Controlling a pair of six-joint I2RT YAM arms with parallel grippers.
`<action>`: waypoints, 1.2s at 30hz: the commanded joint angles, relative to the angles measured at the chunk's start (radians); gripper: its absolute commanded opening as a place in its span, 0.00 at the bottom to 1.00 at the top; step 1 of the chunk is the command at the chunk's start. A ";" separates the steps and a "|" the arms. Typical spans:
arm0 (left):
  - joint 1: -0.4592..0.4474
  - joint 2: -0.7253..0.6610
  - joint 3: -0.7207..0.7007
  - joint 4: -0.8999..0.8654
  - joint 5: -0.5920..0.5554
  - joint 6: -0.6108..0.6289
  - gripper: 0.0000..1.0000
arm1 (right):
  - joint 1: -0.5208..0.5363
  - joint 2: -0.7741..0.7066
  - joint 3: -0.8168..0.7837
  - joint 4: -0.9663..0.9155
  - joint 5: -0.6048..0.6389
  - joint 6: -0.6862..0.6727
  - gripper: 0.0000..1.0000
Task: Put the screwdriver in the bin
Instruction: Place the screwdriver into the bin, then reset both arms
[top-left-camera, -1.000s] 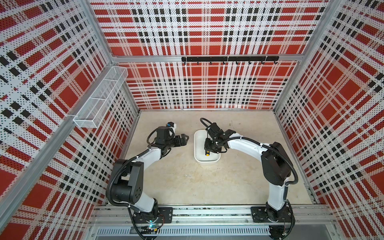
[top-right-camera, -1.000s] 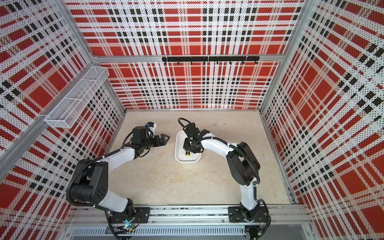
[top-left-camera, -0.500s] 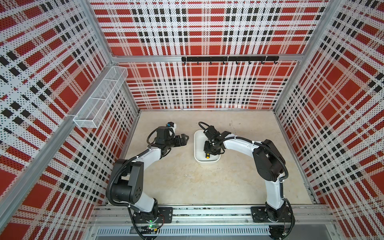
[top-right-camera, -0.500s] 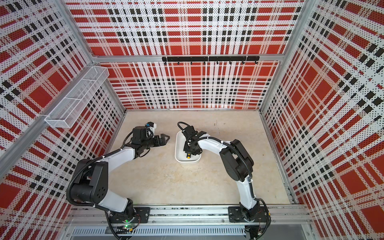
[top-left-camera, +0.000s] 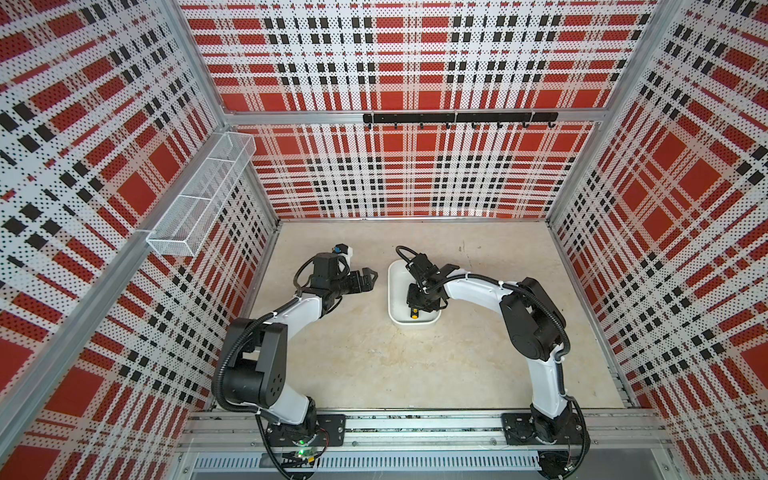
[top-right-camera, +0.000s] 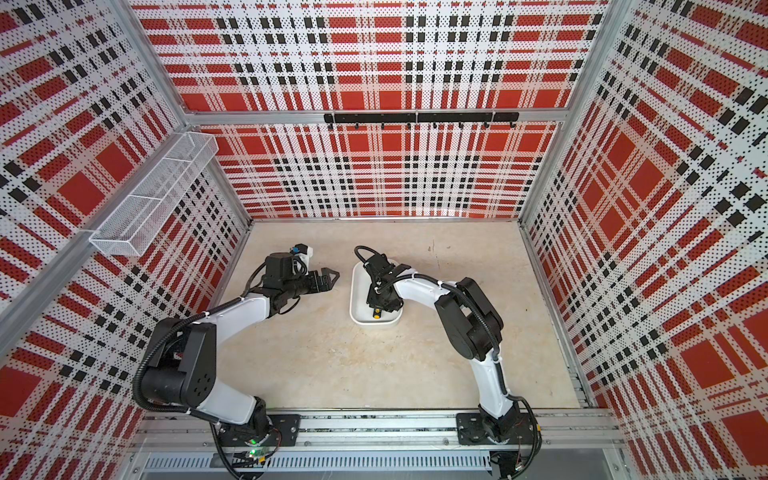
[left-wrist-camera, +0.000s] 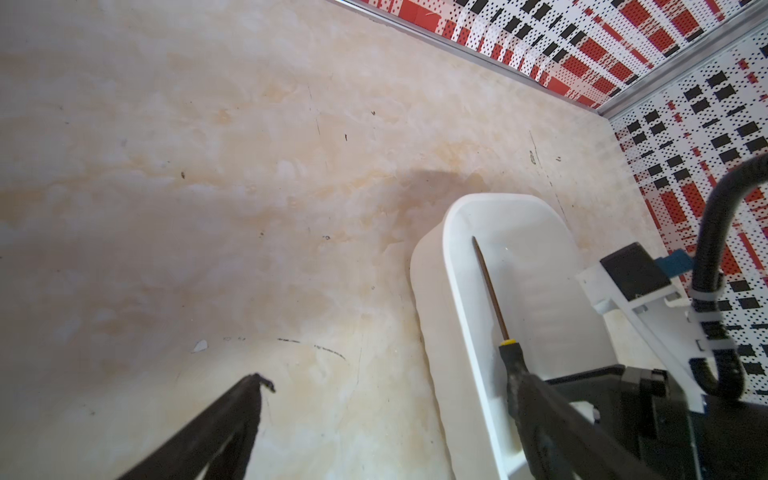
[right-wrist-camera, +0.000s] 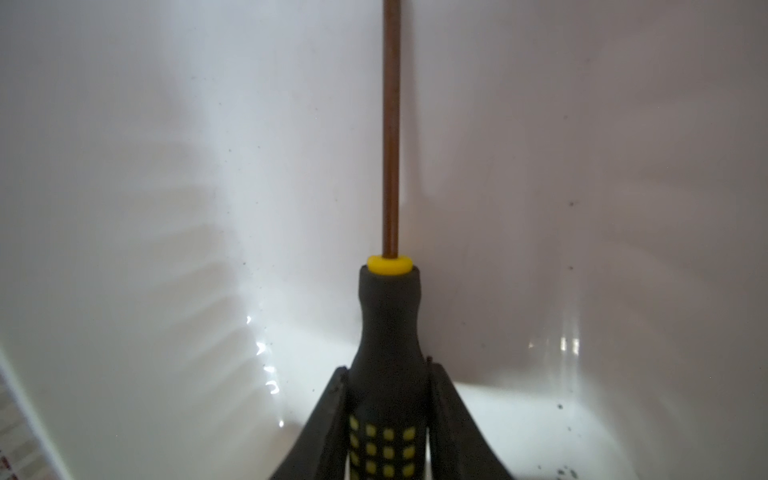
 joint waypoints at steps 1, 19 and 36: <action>0.006 0.001 -0.010 0.003 -0.008 0.018 0.98 | 0.005 0.011 0.006 0.003 0.017 0.006 0.39; 0.023 -0.092 0.005 0.002 -0.086 0.025 0.98 | 0.026 -0.300 -0.049 0.020 0.183 -0.150 0.54; 0.283 -0.426 -0.330 0.411 -0.158 -0.059 0.98 | -0.027 -0.946 -0.496 0.235 0.694 -0.507 1.00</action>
